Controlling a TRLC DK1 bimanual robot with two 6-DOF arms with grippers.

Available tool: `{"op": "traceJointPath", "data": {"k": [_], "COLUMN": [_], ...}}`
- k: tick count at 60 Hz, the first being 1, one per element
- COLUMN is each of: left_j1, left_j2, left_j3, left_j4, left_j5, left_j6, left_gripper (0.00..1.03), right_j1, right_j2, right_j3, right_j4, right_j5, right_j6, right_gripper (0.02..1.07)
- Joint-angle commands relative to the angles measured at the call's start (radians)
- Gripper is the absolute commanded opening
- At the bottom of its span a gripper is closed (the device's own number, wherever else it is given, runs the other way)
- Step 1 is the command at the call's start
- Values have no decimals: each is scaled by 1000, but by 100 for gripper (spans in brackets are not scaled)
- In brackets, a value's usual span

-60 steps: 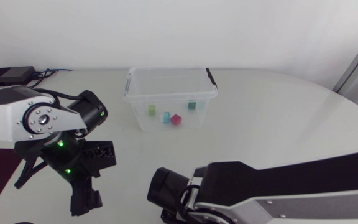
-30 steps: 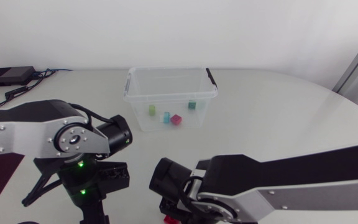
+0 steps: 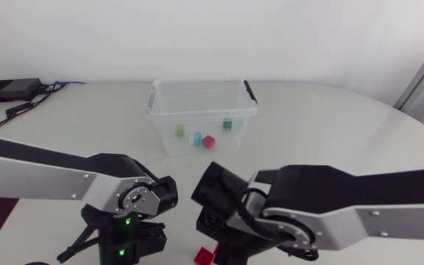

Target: Pick up the duplo bricks and place them in the container

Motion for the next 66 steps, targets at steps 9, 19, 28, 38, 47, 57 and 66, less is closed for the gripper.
{"op": "traceJointPath", "data": {"k": [9, 19, 28, 38, 47, 57, 66], "left_j1": [6, 23, 36, 92, 158, 235, 276], "left_j2": [98, 86, 22, -83, -176, -231, -242], "left_j3": [-32, -32, -17, 44, 139, 299, 415], "left_j4": [34, 56, 57, 27, -22, -47, 21], "left_j5": [20, 23, 21, -3, -14, -16, -14], "left_j6": [-43, -61, -65, -58, -40, -2, 4], "left_gripper": [76, 11, 5, 5, 5, 5, 5], "right_j1": [-117, -253, -359, -413, -448, -514, -551], "right_j2": [-159, -259, -274, -225, -139, 11, 178], "right_j3": [4, 82, 160, 246, 335, 400, 470], "right_j4": [-57, -110, -92, 11, 115, 295, 407], "right_j5": [8, 8, 3, 0, 0, 0, 0], "right_j6": [-50, -116, -145, -134, -100, -65, -21], "right_gripper": [21, 21, 21, 21, 21, 21, 23]}}
